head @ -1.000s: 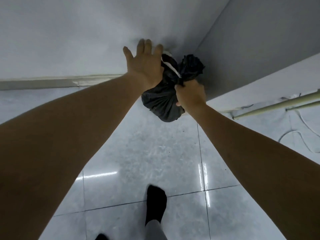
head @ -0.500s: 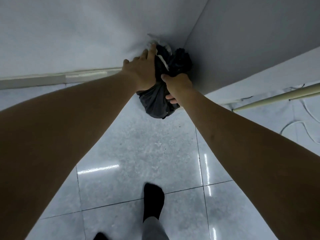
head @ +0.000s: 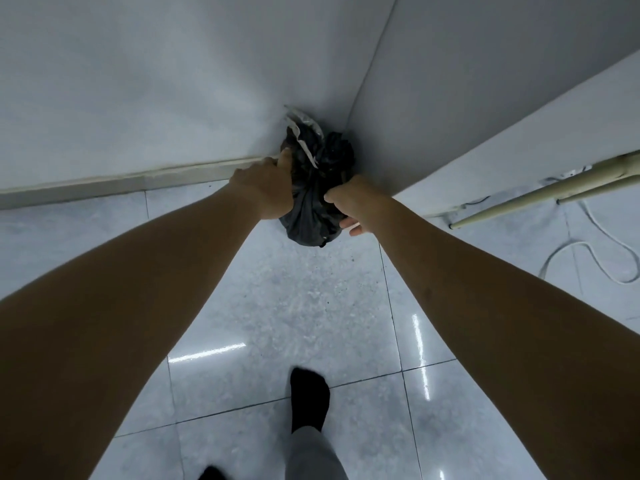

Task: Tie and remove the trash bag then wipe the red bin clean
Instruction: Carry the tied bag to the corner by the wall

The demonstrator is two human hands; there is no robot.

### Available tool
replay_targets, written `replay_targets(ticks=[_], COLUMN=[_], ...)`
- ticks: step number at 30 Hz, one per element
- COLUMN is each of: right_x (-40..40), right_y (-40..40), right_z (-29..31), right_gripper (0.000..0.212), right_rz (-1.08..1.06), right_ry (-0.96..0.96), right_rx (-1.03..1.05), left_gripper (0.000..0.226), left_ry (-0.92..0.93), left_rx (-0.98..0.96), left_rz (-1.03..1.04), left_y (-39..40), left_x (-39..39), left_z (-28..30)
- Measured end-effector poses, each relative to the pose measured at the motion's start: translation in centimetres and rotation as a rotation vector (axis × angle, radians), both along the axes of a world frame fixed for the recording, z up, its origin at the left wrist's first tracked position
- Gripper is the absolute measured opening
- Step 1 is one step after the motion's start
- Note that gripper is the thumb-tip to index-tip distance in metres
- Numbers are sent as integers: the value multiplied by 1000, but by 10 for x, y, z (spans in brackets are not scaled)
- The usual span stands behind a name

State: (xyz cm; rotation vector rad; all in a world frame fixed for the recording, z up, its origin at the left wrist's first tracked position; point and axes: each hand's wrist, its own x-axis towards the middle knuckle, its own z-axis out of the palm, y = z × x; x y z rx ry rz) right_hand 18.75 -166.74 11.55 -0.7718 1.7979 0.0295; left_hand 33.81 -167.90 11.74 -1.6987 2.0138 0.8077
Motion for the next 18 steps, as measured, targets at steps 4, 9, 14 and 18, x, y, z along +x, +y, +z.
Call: replay_targets(ticks=[4, 9, 14, 18], right_x=[-1, -1, -2, -6], right_y=[-1, 20, 62, 117], right_z=[35, 81, 139, 202], right_gripper=[18, 21, 28, 51], right_rz=[280, 440, 431, 394], right_ry=[182, 296, 347, 397], right_rx=[-226, -352, -420, -450], left_gripper=[64, 62, 61, 62], left_ry=[28, -5, -1, 94], left_rx=[-73, -99, -191, -272], left_rz=[-48, -63, -132, -115], left_y=[4, 19, 52, 104], left_x=[5, 13, 25, 38], left_z=[33, 80, 135, 183])
